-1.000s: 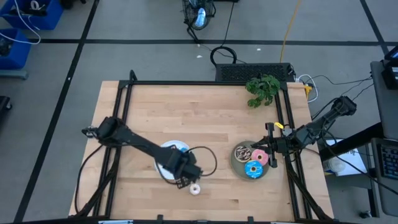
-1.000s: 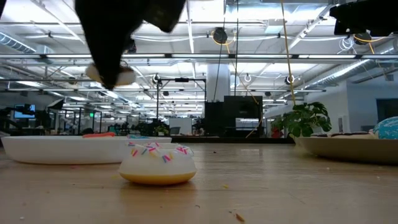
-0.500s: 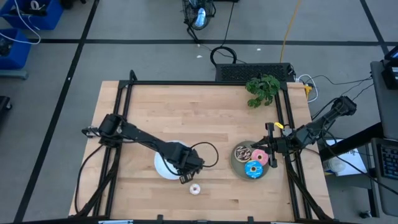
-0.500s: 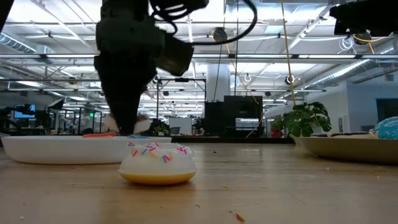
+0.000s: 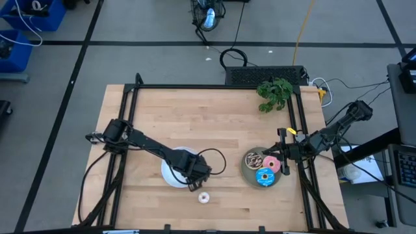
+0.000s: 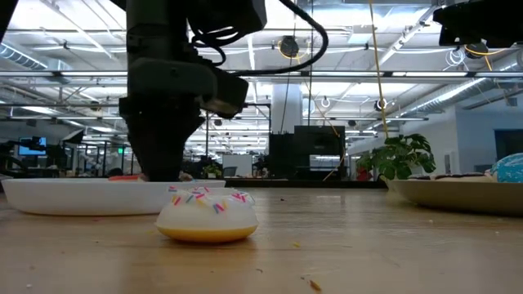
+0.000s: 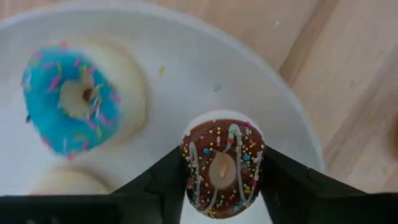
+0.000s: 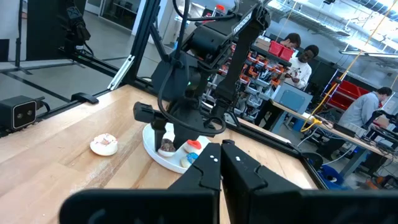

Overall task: Pick & Place donuts
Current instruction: Put the small brown donut on the white plate, then put the small white donut on the white plate

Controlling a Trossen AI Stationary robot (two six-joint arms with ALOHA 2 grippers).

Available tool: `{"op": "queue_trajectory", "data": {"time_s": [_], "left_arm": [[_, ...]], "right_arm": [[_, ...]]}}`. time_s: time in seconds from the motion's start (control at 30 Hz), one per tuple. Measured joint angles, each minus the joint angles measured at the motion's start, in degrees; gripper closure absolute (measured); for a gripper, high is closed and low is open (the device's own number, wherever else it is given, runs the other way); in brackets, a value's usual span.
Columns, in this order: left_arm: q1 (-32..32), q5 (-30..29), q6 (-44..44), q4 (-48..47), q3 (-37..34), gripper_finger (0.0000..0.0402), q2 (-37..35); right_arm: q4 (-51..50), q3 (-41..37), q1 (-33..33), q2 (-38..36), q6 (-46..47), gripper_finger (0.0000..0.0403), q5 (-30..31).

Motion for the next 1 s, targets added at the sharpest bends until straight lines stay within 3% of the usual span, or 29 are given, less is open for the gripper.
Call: {"op": "queue_trajectory", "data": {"time_s": [0.27, 0.5, 0.83, 0.9, 1.0], "left_arm": [[0.0, 0.1, 0.0, 0.2, 0.9, 0.0136, 0.0], [0.1, 0.0, 0.5, -6.0, 3.3, 0.0104, 0.0], [-1.1, 4.5, 3.8, -28.1, 16.5, 0.0108, -1.3], [-2.5, 6.2, 5.2, -27.3, 17.0, 0.0128, -3.6], [-5.5, 5.3, 6.9, -22.9, 16.9, 0.0188, -8.5]], "right_arm": [[0.0, 0.0, 0.0, 0.0, 0.0, 0.0403, 0.0], [0.0, 0.0, 0.0, 0.0, 0.0, 0.0403, 0.0], [0.0, 0.0, 0.0, 0.0, 0.0, 0.0403, 0.0], [-0.1, 0.0, 0.0, 0.0, 0.0, 0.0403, 0.0], [-0.6, 0.0, 0.0, 0.0, 0.1, 0.0403, 0.0]]}}
